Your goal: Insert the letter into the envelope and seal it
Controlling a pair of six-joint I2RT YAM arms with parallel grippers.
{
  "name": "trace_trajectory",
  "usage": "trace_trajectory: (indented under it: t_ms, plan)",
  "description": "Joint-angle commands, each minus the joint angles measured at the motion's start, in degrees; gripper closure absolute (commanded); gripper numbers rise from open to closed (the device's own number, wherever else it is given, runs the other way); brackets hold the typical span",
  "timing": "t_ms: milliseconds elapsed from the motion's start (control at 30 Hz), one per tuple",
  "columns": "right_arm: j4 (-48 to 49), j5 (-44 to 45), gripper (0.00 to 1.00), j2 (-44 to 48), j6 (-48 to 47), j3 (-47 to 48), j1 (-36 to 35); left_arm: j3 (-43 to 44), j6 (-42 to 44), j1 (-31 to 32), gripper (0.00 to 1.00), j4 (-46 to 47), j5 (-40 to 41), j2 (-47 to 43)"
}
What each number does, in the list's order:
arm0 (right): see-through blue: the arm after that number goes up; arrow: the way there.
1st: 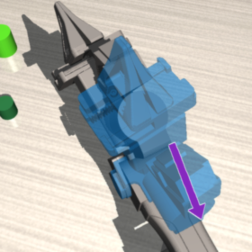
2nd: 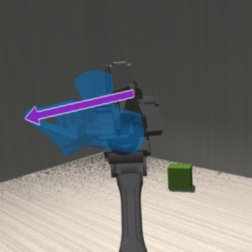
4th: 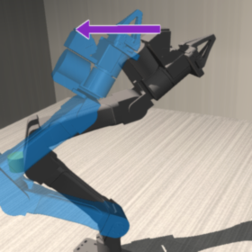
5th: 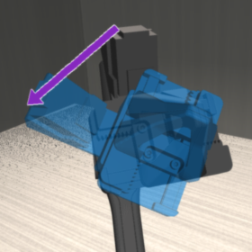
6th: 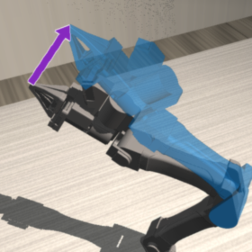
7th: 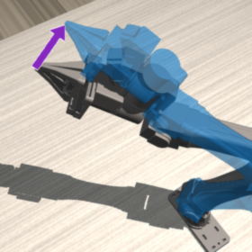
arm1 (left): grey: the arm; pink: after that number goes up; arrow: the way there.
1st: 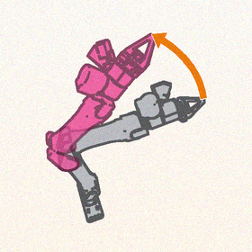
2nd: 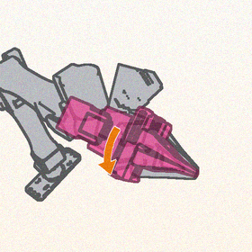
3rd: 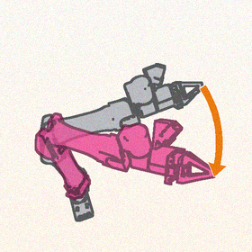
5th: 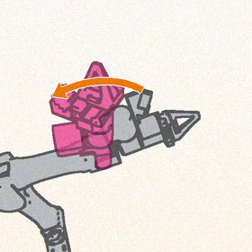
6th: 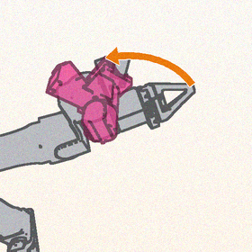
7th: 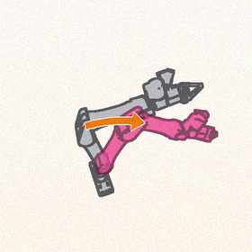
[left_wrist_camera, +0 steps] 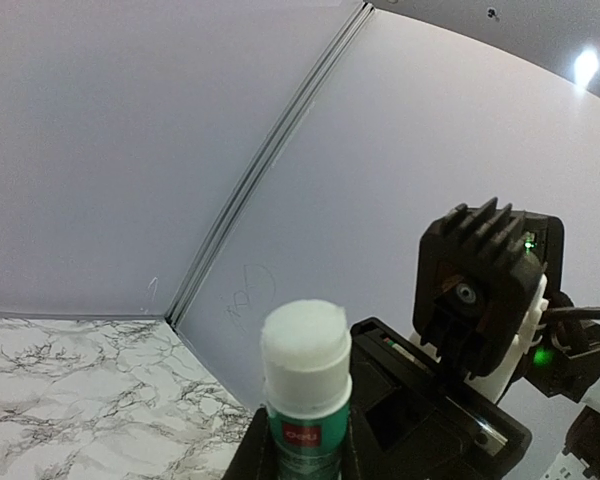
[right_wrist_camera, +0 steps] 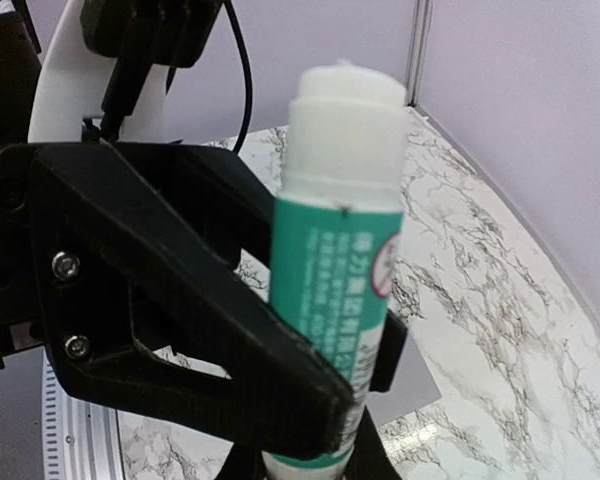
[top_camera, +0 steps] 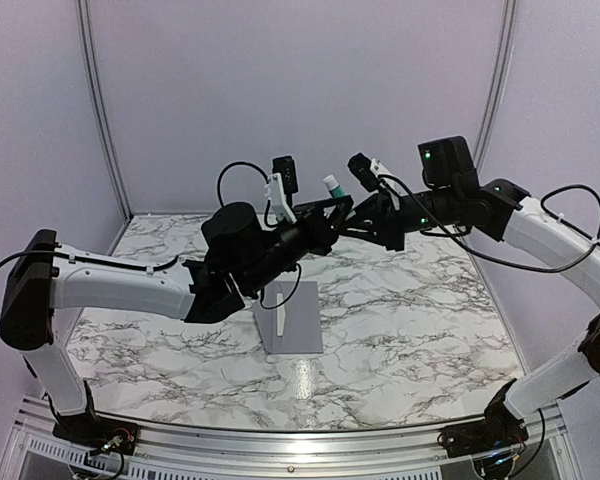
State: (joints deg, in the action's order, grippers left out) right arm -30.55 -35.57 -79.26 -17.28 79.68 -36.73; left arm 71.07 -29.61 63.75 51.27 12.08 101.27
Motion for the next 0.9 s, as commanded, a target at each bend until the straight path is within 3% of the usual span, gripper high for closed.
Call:
trace_trajectory:
  t_ms: [0,100,233,333,367,400,500,600,633,667,733,800,867]
  plan:
    - [0.59,-4.07,1.0,1.13,0.43,2.58,-0.25,-0.22,-0.28,-0.2,1.0,2.26,-0.49,0.36]
    - [0.57,-12.77,1.0,0.89,0.65,2.47,1.05,-0.44,0.27,-0.43,1.0,2.26,-1.57,0.13]
    - [3.19,-40.27,1.0,-0.16,5.65,0.39,5.23,-0.9,1.32,-1.39,1.0,2.35,-8.23,-0.46]
    - [24.59,-58.61,1.0,-0.84,29.26,-6.36,7.0,-1.56,2.93,-1.52,1.0,2.35,-13.24,-1.11]
    - [31.69,-60.53,1.0,-0.74,35.13,-8.4,6.88,-1.88,3.4,-1.56,1.0,2.35,-14.74,-1.49]
    - [32.11,-60.87,0.99,-0.65,34.77,-8.38,6.93,-2.14,3.75,-1.6,1.0,2.35,-15.73,-1.72]
    - [29.08,-59.3,0.92,-0.07,32.64,-8.66,7.73,-2.77,4.81,-1.65,1.0,2.44,-17.0,-2.54]
    - [27.56,-51.33,0.73,1.47,30.31,-9.85,9.48,-2.85,5.59,-1.69,1.0,2.44,-15.75,-3.37]
    - [22.56,-47.55,0.65,2.01,27.39,-9.77,10.43,-2.98,5.73,-1.69,1.0,2.44,-14.64,-3.63]
    - [15.41,-41.38,0.57,2.24,21.27,-8.33,11.2,-3.08,5.58,-1.69,1.0,2.44,-12.77,-3.95]
    - [4.38,-23.14,0.53,2.61,6.79,-5.42,10.4,-3.53,4.66,-1.69,1.0,2.5,-8.94,-4.36]
    - [2.51,-5.72,0.5,4.26,2.27,-5.34,7.52,-3.86,3.73,-1.61,1.0,2.67,-6.0,-4.5]
    - [2.58,2.99,0.5,5.16,0.3,-5.64,5.95,-4.0,3.04,-1.61,1.0,2.93,-4.03,-4.37]
